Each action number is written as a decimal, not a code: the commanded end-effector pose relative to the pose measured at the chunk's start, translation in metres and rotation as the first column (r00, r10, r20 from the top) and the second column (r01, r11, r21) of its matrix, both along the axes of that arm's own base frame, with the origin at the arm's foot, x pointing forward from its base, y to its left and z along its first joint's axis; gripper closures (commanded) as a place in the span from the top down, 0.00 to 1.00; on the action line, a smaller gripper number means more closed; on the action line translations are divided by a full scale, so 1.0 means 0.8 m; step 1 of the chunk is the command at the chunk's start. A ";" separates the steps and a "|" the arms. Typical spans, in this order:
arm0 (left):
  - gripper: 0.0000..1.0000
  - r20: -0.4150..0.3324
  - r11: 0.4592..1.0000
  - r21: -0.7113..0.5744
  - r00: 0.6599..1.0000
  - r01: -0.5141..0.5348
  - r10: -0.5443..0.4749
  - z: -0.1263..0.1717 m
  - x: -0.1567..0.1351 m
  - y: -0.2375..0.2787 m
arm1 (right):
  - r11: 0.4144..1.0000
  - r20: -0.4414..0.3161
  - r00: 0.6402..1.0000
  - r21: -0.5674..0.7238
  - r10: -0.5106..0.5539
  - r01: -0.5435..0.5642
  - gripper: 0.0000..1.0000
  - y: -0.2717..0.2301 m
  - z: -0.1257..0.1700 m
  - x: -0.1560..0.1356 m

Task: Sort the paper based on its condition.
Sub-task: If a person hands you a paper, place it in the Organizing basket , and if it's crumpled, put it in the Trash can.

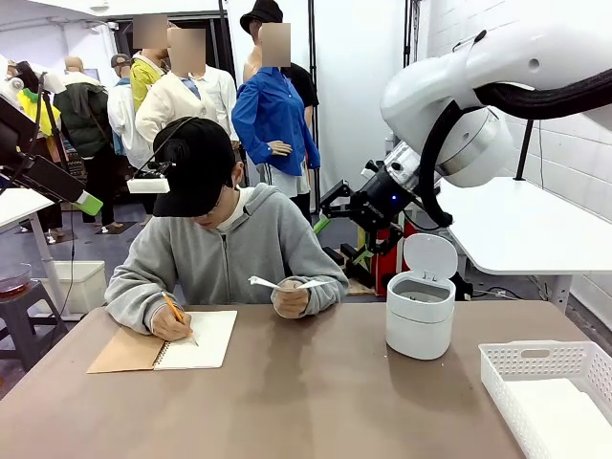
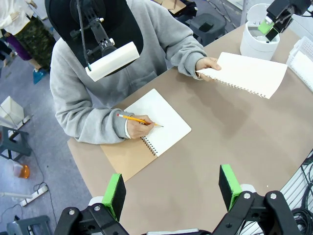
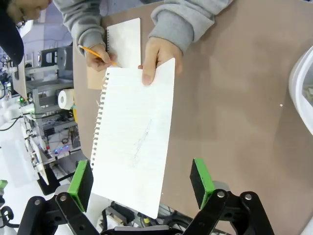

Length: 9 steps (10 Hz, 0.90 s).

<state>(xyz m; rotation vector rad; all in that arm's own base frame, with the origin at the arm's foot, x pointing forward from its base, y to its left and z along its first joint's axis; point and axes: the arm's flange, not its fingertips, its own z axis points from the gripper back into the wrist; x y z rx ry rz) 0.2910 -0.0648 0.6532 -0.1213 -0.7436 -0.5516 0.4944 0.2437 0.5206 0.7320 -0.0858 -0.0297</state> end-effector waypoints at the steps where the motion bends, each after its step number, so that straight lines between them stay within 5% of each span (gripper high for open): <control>1: 1.00 0.003 1.000 -0.001 1.000 -0.001 0.001 0.000 0.000 0.000 | 1.000 -0.005 1.000 0.003 0.012 -0.012 1.00 -0.005 0.005 -0.001; 2: 1.00 0.003 1.000 -0.001 1.000 -0.001 0.001 0.000 0.000 0.000 | 1.000 0.000 1.000 0.000 0.000 0.000 1.00 0.000 0.000 0.000; 4: 1.00 0.003 1.000 -0.001 1.000 -0.001 0.001 0.000 0.000 0.000 | 0.989 -0.161 0.986 0.129 -0.046 0.067 1.00 0.002 -0.039 0.029; 9: 1.00 0.003 1.000 -0.001 1.000 -0.001 0.001 0.000 0.000 0.000 | 0.973 -0.350 0.935 0.193 -0.052 0.127 1.00 0.025 -0.114 0.045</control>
